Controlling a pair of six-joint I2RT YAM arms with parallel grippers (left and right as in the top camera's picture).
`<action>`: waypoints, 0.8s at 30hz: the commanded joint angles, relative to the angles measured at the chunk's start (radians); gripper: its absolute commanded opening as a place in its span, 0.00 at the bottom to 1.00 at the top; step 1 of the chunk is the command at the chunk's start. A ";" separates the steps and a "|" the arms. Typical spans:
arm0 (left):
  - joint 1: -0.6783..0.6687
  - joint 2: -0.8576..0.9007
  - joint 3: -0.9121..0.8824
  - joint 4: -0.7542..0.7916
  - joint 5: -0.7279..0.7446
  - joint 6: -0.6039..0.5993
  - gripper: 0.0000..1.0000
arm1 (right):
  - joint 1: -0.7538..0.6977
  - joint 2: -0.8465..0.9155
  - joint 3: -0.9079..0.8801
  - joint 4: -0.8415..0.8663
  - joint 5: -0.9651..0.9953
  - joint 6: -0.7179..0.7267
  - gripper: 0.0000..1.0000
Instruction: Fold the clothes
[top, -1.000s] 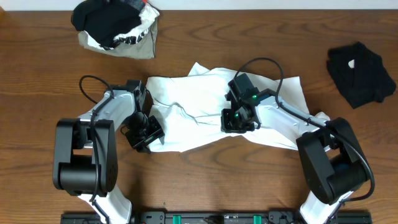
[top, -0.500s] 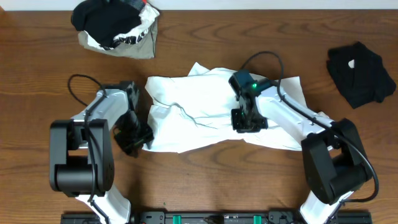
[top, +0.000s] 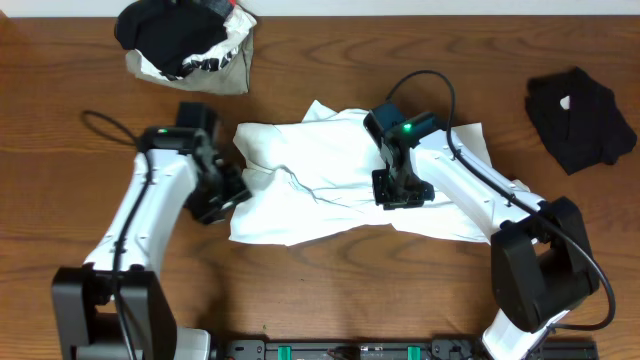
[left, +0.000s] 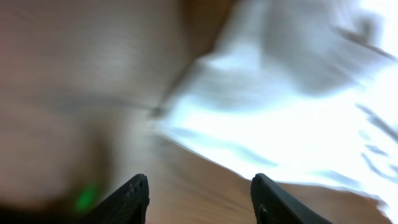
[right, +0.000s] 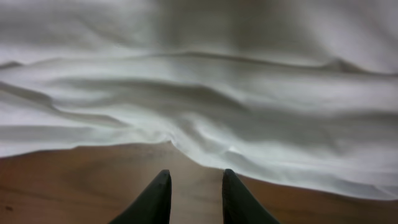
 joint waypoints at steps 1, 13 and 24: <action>-0.081 0.040 0.010 0.023 0.137 0.054 0.55 | -0.019 -0.020 0.009 -0.020 -0.008 0.016 0.24; -0.179 0.211 0.009 0.110 0.128 0.040 0.54 | -0.145 -0.020 -0.061 -0.052 0.001 0.014 0.21; -0.179 0.290 0.009 0.135 0.082 0.039 0.55 | -0.206 -0.020 -0.214 0.050 0.000 0.011 0.23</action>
